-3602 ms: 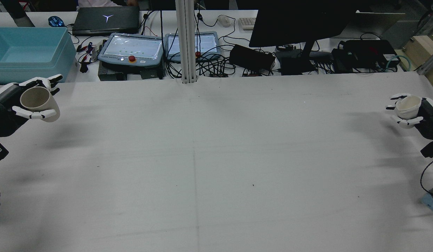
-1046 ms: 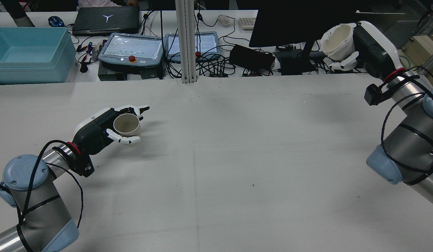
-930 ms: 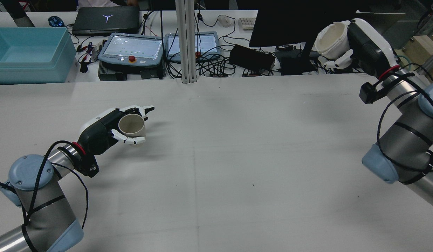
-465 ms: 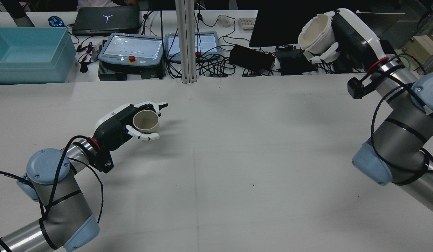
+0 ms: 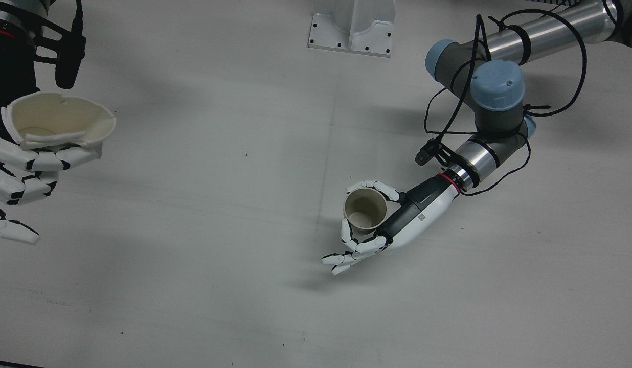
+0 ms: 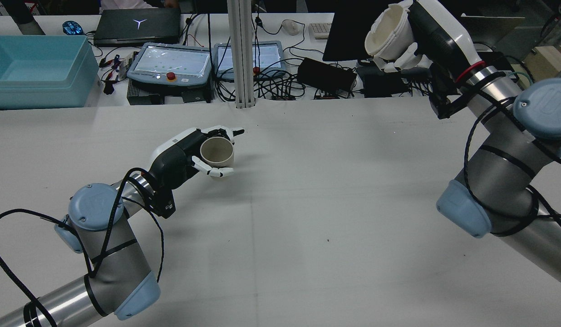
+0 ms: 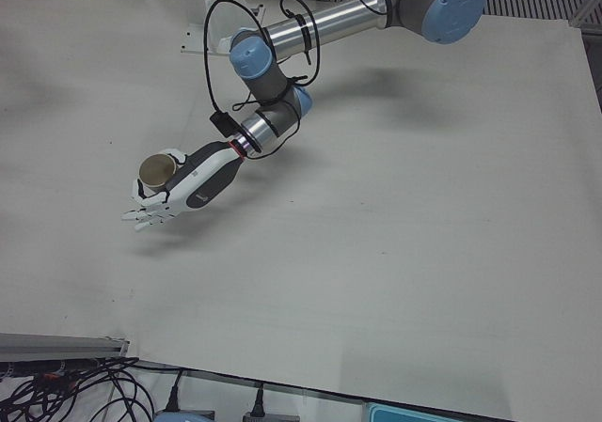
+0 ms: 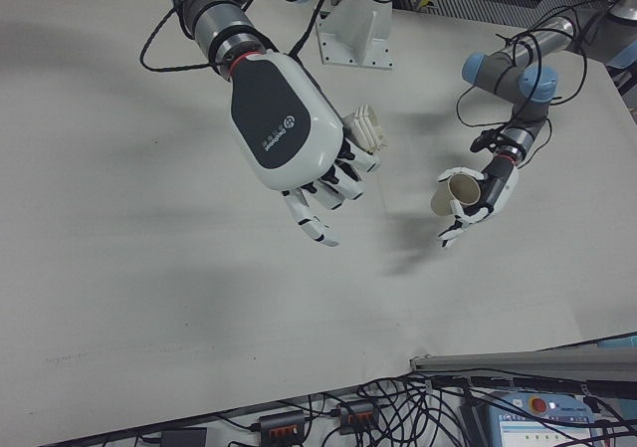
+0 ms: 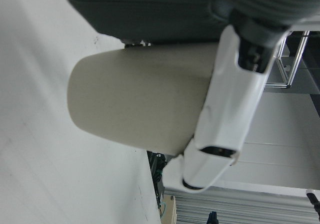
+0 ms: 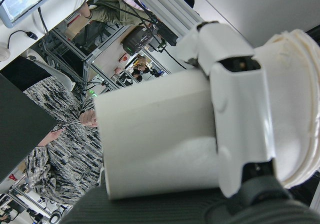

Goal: Pour water
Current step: 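Bring the white cup above the beige cup held by the left hand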

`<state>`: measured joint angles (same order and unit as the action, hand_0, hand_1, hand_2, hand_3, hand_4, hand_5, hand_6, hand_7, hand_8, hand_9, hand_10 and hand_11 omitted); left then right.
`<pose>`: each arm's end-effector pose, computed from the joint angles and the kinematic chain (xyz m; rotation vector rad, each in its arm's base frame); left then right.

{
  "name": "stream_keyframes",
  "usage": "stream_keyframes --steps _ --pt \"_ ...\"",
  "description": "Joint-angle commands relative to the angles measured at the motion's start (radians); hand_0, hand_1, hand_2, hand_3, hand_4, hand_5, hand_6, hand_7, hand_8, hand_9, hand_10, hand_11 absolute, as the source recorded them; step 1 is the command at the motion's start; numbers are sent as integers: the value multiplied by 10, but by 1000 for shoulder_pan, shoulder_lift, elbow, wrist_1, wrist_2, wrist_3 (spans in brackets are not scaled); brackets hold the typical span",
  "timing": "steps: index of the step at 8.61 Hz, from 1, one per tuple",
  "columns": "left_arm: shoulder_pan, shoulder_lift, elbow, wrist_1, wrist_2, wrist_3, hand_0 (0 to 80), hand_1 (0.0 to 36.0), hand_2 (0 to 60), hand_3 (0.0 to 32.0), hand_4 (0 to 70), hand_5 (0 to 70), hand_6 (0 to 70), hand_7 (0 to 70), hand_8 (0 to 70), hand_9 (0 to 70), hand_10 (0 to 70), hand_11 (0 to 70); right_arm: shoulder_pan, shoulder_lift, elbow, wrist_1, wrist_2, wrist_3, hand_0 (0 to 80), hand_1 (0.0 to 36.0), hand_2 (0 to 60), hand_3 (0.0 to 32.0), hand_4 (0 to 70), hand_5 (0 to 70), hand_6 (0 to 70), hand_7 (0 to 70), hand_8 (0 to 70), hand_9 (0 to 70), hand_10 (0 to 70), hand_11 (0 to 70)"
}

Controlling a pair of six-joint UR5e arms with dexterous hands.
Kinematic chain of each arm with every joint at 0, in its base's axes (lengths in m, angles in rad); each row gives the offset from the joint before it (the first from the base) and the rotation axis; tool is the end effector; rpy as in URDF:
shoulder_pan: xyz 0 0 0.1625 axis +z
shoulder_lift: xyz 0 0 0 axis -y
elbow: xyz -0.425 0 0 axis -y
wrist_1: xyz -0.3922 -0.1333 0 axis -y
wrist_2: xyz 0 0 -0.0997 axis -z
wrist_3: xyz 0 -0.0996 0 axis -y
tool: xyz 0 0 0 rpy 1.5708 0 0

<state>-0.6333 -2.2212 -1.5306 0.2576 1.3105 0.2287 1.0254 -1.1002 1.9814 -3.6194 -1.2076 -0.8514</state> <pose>0.4730 -0.5445 0.3363 -0.5868 2.1766 -1.4691 -0.1499 -0.5722 0.2939 0.6138 -2.1862 1.4064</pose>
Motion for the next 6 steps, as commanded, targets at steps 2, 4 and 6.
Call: stream_keyframes --steps 2,4,6 --pt "55 -139 98 2 -5 21 800 360 600 0 384 700 196 131 119 52 65 137 -36 57 -3 -21 19 -67 800 360 600 0 700 311 700 700 569 700 185 306" --pt "55 -230 162 -3 -5 40 800 360 600 0 384 700 197 132 118 53 66 138 -60 69 0 -36 20 -90 800 360 600 0 700 314 700 700 568 700 224 363" --pt "55 -259 185 -8 -25 41 800 360 600 0 389 700 202 138 121 56 66 139 -76 75 1 -41 20 -112 800 360 600 0 700 314 700 700 563 700 228 369"
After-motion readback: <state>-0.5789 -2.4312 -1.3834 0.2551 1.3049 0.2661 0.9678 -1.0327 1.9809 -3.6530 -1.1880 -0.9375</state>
